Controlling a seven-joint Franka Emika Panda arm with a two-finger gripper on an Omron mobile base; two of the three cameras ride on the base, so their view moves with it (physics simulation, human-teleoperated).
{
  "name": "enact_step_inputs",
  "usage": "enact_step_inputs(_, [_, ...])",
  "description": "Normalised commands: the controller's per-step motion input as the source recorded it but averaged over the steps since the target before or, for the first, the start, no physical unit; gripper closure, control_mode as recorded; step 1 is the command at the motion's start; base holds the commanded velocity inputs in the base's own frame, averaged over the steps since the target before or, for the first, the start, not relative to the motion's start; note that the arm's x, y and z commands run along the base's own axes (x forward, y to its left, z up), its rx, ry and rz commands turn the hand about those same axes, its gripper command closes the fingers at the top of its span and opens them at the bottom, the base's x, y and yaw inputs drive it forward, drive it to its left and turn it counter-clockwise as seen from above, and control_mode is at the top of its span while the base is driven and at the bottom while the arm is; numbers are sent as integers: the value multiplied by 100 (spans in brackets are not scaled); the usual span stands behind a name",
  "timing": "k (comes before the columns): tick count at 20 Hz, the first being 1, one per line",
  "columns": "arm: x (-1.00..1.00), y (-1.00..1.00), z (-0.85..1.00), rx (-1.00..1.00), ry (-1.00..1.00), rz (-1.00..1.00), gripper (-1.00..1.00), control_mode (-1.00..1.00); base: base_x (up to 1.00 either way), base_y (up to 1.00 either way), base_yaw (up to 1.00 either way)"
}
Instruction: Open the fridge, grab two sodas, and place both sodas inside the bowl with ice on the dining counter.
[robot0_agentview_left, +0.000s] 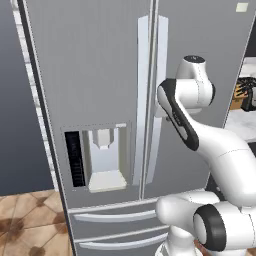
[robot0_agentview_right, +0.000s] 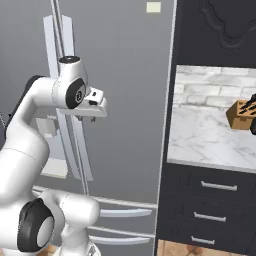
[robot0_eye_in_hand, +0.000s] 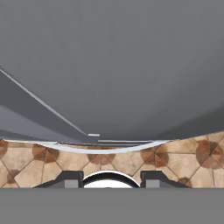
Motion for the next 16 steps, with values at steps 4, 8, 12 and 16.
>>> enact_step_inputs(4, [0,0,0,0,0,0,-100,100,-35,-1,0])
enact_step_inputs(8, [0,0,0,0,0,0,-100,100,-93,27,-4])
enact_step_inputs(12, [0,0,0,0,0,0,-100,100,-58,32,-1])
enact_step_inputs(16, [0,0,0,0,0,0,-100,100,-15,40,0])
